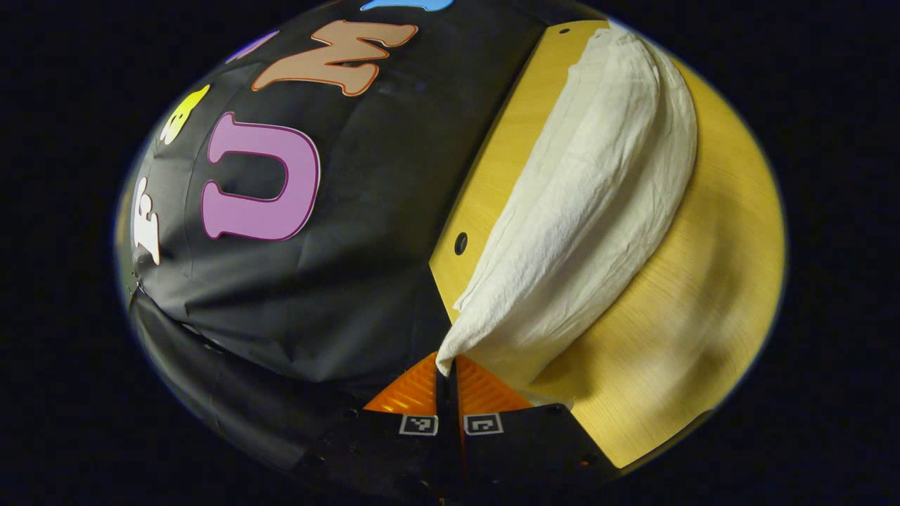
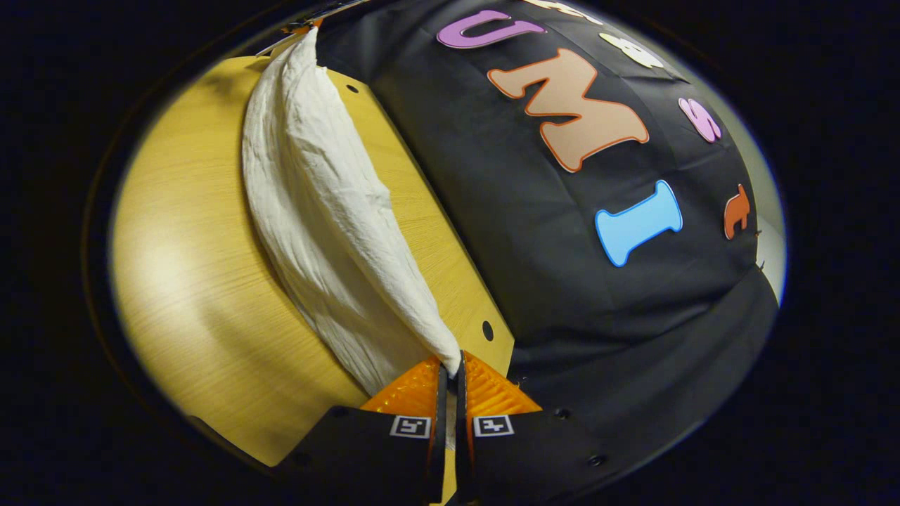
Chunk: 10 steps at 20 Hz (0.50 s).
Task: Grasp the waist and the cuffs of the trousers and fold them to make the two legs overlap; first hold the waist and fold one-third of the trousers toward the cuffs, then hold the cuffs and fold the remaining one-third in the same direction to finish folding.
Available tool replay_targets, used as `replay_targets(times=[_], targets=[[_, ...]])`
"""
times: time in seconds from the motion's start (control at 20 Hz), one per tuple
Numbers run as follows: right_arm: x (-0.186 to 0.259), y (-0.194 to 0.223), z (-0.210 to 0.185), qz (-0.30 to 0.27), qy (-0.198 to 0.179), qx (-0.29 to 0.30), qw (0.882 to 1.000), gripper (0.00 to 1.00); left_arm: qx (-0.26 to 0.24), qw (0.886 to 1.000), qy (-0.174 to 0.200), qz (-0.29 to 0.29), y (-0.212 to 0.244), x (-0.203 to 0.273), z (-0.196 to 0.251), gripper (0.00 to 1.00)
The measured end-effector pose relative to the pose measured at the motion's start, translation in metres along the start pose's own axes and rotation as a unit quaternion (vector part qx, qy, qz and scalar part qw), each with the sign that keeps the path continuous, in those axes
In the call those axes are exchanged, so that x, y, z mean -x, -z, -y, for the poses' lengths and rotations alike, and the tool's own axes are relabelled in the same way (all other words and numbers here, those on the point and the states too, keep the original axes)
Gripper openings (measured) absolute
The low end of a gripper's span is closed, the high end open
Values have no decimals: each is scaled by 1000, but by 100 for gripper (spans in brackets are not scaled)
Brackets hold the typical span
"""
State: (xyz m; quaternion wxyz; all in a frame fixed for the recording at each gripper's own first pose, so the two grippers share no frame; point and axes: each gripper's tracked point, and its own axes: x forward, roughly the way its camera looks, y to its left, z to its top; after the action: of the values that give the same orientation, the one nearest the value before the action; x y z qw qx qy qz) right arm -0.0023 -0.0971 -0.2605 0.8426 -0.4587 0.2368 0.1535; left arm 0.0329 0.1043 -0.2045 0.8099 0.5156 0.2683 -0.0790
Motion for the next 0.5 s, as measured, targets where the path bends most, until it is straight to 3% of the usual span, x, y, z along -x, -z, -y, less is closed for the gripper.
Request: replay_targets(times=[0.5], targets=[[-76,-29,30,-29,56,-83,995,8,121,992,-5,30,-47,-79,-24,0]])
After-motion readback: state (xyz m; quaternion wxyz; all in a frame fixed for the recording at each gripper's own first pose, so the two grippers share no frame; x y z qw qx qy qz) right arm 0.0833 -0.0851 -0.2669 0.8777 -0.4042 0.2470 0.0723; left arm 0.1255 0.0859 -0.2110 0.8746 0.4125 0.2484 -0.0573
